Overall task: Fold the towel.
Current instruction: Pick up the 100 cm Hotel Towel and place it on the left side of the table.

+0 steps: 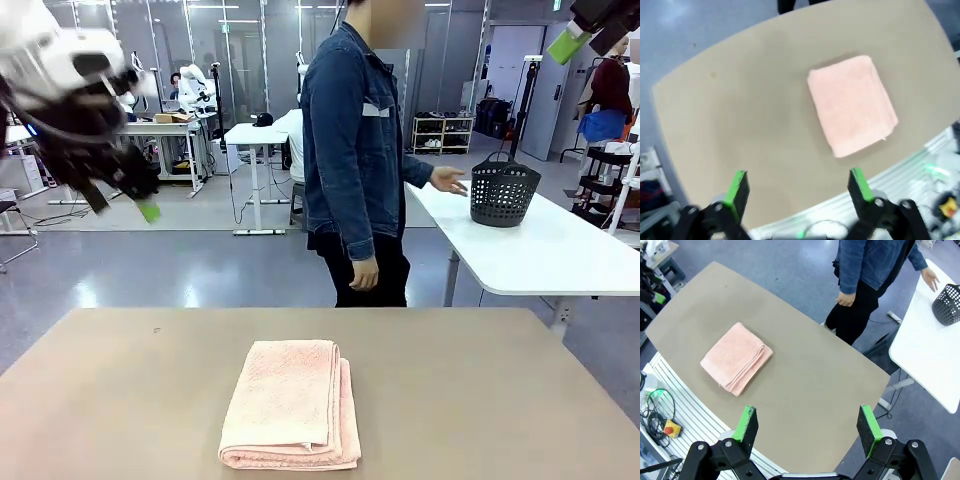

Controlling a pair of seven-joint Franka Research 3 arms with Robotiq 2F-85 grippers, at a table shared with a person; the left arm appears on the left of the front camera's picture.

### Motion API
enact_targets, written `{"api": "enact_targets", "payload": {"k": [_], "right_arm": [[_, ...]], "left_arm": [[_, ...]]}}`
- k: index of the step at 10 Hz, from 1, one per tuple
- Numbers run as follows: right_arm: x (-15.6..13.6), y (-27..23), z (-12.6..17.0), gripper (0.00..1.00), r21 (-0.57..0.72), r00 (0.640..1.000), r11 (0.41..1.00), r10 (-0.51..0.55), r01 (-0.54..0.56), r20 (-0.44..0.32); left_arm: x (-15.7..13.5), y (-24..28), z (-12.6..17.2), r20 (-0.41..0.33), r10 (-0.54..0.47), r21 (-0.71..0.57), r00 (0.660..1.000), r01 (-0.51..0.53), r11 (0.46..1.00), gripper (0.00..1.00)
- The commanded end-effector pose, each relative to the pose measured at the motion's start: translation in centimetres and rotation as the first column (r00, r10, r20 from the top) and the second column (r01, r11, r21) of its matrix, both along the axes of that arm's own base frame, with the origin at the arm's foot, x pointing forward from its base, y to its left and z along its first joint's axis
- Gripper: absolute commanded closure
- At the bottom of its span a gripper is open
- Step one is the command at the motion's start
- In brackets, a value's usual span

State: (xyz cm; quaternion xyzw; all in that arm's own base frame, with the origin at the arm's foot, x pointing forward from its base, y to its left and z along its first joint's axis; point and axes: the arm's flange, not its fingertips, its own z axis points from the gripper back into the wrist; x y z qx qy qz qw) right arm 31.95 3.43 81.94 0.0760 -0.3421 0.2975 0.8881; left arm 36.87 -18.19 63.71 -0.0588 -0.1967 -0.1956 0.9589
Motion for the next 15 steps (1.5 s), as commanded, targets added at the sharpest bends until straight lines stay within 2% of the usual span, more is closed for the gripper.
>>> {"api": "enact_targets", "payload": {"k": [1, 3, 4, 5, 7, 10, 15], "right_arm": [[0.0, -0.2, 0.1, 0.0, -0.01, 1.0, 1.0, 0.006, -0.006, -0.005], [0.0, -0.2, 0.1, 0.0, -0.01, 1.0, 1.0, 0.006, -0.006, -0.005], [0.0, -0.2, 0.1, 0.0, -0.01, 1.0, 1.0, 0.006, -0.006, -0.005], [0.0, -0.2, 0.1, 0.0, -0.01, 1.0, 1.0, 0.006, -0.006, -0.005], [0.0, -0.2, 0.1, 0.0, -0.01, 1.0, 1.0, 0.006, -0.006, -0.005], [0.0, -0.2, 0.1, 0.0, -0.01, 1.0, 1.0, 0.006, -0.006, -0.005], [0.0, -0.2, 0.1, 0.0, -0.01, 1.0, 1.0, 0.006, -0.006, -0.005]], "left_arm": [[-0.7, -1.6, -5.1, -0.042, 0.024, -0.095, 0.999, -0.027, 0.995, 0.0], [-0.2, -3.7, -11.1, -0.139, -0.016, -0.146, 0.99, -0.005, 0.989, 0.0], [-0.1, -4.3, -13.6, -0.164, -0.069, -0.228, 0.984, 0.03, 0.973, 0.0], [0.0, -4.4, -16.0, -0.157, -0.086, -0.245, 0.984, 0.045, 0.968, 0.0], [1.1, -4.0, -19.1, -0.155, -0.121, -0.288, 0.98, 0.072, 0.955, 0.0], [2.9, -3.1, -24.0, -0.205, -0.13, -0.333, 0.97, 0.056, 0.941, 0.0], [5.2, -3.2, -28.8, -0.277, -0.16, -0.448, 0.948, 0.02, 0.894, 0.0]]}}
